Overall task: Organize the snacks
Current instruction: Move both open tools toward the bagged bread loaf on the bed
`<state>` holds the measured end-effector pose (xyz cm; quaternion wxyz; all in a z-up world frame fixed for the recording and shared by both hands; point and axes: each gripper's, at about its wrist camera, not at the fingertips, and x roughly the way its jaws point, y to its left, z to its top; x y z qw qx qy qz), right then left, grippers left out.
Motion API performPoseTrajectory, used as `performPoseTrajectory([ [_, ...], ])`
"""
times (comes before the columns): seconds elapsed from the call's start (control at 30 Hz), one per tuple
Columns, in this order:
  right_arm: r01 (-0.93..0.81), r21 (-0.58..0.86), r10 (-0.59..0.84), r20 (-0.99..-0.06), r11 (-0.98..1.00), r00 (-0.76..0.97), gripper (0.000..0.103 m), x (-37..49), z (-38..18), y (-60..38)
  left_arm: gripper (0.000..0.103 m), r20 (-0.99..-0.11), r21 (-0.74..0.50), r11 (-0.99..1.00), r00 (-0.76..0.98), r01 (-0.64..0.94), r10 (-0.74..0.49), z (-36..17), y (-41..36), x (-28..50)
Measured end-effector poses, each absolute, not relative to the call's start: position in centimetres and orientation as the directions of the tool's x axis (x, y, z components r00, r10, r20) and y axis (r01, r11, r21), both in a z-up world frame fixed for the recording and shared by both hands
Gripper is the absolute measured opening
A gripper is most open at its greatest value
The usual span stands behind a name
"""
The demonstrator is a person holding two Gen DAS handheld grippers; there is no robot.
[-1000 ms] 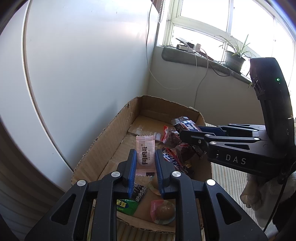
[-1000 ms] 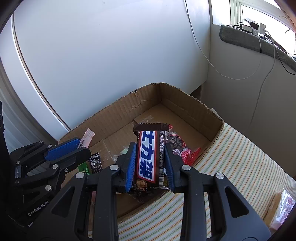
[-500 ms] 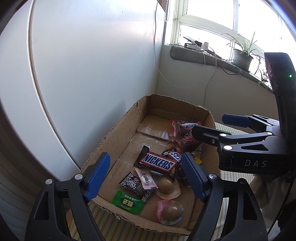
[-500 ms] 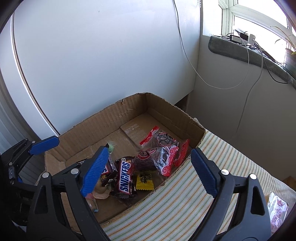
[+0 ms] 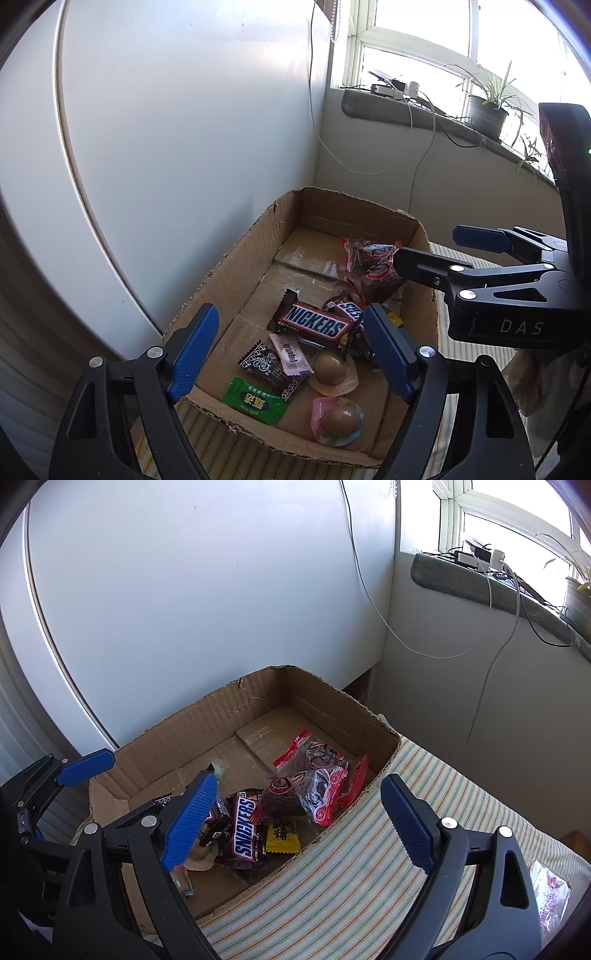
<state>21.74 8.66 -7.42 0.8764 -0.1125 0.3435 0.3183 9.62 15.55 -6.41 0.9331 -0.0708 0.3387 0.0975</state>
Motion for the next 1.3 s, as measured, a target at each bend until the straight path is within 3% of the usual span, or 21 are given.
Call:
performPoseTrajectory([
  [0.87, -0.559, 0.037, 0.457, -0.621, 0.828, 0.636, 0.093, 18.5, -4.2, -0.4, 0.081, -0.598, -0.043, 0.989, 0.796, -0.145, 0.091, -3.8, 9.2, 8.5],
  [1.3, -0.402, 0.065, 0.353, -0.622, 0.913, 0.699, 0.093, 17.6, -4.9, -12.0, 0.081, -0.606, -0.098, 0.995, 0.792, 0.012, -0.069, -4.0, 2.7, 10.2],
])
